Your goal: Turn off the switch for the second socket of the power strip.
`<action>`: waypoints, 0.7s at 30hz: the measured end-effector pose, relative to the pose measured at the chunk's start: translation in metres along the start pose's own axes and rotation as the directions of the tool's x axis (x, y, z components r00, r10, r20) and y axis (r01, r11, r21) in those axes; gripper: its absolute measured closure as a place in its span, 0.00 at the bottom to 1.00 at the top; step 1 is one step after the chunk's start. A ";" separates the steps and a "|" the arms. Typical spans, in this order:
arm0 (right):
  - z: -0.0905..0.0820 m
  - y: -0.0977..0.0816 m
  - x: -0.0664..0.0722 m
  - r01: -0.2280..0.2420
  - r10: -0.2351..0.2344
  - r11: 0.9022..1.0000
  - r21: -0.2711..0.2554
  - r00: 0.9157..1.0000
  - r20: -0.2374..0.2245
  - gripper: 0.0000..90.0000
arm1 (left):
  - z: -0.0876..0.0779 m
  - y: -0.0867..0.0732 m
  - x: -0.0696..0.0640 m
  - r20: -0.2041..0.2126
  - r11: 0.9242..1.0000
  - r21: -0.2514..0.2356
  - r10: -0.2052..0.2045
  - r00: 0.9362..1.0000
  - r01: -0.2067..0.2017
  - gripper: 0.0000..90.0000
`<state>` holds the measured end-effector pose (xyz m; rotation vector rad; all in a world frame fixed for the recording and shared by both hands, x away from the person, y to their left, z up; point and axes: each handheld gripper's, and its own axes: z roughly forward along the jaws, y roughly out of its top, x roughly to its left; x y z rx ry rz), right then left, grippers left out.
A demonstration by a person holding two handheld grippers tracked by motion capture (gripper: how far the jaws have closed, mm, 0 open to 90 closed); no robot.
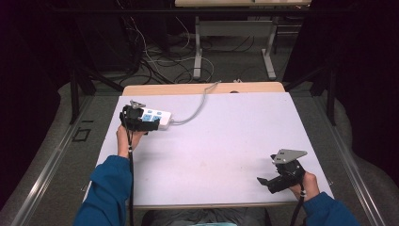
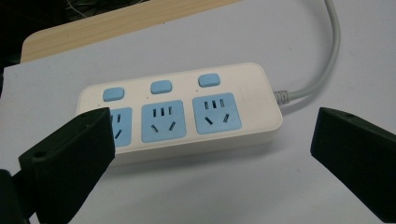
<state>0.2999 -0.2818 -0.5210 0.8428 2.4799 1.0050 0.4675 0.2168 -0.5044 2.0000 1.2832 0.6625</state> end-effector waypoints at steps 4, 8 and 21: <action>0.000 0.000 0.000 0.001 -0.001 1.000 -0.001 1.000 0.001 0.02 | -0.006 -0.005 -0.004 0.002 1.000 0.002 0.010 1.000 -0.010 0.00; 0.000 0.000 0.001 -0.003 0.003 1.000 -0.005 1.000 0.005 0.02 | -0.014 -0.009 -0.011 0.009 0.999 0.009 0.039 0.999 -0.039 0.00; 0.001 0.000 0.001 -0.002 0.002 1.000 -0.003 1.000 0.005 0.03 | -0.037 -0.025 -0.025 0.032 0.997 0.013 0.082 0.996 -0.082 0.00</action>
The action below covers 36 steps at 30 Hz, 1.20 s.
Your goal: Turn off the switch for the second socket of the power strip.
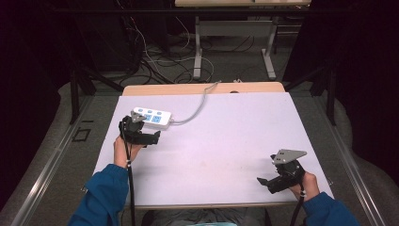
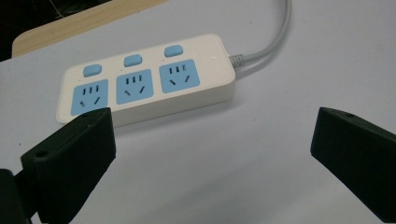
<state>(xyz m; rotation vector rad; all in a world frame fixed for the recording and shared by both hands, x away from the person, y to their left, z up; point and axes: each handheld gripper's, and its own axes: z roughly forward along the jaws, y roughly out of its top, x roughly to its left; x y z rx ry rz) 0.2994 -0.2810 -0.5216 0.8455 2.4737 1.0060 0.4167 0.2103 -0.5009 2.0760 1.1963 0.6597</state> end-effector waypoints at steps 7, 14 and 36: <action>0.000 0.000 0.000 0.002 -0.002 1.000 0.006 1.000 -0.002 0.03 | -0.011 -0.010 -0.009 0.001 1.000 -0.002 0.024 1.000 -0.024 0.00; 0.000 0.000 0.001 0.003 -0.003 1.000 0.007 1.000 0.002 0.03 | -0.024 -0.018 -0.020 0.024 0.999 -0.008 0.045 0.999 -0.044 0.00; 0.000 0.001 0.002 0.010 -0.010 1.000 0.016 1.000 0.002 0.02 | -0.056 -0.044 -0.045 0.090 0.996 -0.028 0.084 0.992 -0.082 0.00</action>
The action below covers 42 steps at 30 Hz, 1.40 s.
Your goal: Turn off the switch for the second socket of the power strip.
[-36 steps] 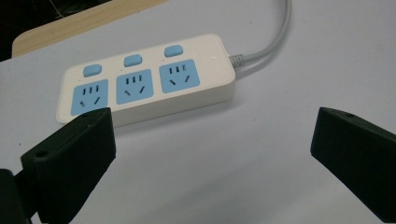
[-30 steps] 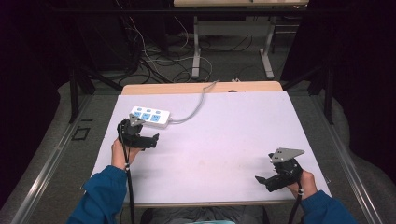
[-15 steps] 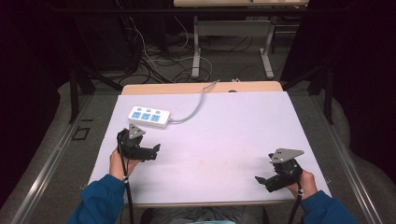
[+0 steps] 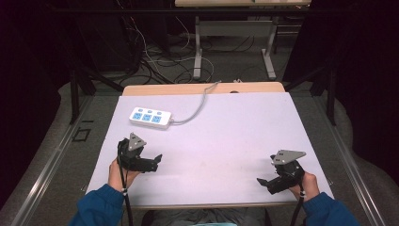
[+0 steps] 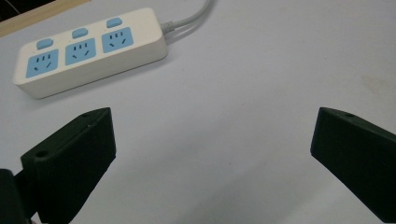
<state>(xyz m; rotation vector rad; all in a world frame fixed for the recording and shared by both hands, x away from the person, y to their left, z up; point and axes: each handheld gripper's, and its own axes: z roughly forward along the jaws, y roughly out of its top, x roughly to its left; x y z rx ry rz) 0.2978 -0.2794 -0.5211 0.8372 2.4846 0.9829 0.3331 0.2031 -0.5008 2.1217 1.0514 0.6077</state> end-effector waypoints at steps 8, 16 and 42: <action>0.000 0.000 0.001 -0.002 0.002 1.000 0.001 1.000 0.002 0.02 | -0.007 -0.008 -0.006 0.016 1.000 0.002 0.015 1.000 -0.015 0.00; 0.001 0.000 0.001 0.000 0.000 1.000 -0.006 1.000 0.005 0.02 | -0.011 -0.016 -0.011 0.031 1.000 0.012 0.019 0.999 -0.020 0.00; 0.002 0.000 0.001 0.000 0.000 1.000 -0.014 1.000 0.008 0.02 | -0.024 -0.035 -0.026 0.068 0.999 0.006 0.049 0.996 -0.050 0.00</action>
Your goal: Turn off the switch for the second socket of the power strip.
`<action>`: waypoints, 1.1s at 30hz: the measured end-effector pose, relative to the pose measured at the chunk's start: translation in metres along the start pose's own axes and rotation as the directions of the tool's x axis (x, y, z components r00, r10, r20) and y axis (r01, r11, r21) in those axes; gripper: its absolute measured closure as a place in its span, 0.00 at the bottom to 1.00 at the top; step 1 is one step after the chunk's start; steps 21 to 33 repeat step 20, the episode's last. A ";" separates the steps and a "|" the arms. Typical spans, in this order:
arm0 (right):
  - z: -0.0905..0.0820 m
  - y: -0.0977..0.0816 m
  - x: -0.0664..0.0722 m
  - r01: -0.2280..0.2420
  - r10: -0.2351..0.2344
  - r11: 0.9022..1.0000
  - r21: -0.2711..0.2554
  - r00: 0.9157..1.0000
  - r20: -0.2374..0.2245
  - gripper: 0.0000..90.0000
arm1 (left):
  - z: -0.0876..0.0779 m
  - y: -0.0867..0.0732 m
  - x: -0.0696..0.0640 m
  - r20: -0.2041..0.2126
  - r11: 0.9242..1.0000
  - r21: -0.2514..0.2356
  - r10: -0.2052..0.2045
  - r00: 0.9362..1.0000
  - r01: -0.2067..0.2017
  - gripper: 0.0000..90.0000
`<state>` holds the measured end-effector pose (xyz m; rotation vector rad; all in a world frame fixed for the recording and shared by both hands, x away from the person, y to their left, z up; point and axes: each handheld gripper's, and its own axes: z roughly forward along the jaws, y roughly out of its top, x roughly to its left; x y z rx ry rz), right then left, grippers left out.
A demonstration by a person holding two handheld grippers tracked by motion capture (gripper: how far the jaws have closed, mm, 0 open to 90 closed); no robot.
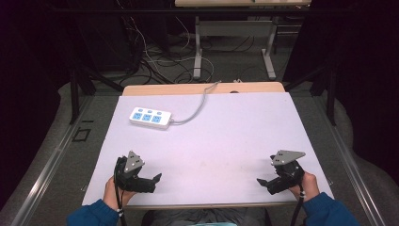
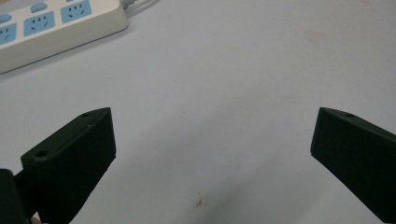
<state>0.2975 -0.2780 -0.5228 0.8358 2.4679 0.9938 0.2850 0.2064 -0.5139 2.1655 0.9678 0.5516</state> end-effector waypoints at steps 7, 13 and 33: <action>-0.001 0.001 -0.001 0.018 -0.017 1.000 0.021 1.000 -0.006 0.02 | -0.004 -0.006 -0.005 0.006 1.000 -0.008 0.007 1.000 -0.007 0.00; -0.001 0.001 0.000 0.013 -0.013 1.000 0.022 1.000 -0.006 0.02 | -0.005 -0.009 -0.005 0.012 1.000 -0.013 0.010 1.000 -0.010 0.00; -0.001 0.001 0.000 0.019 -0.019 0.999 0.025 1.000 -0.008 0.02 | -0.004 -0.009 -0.004 0.009 1.000 -0.008 0.014 1.000 -0.014 0.00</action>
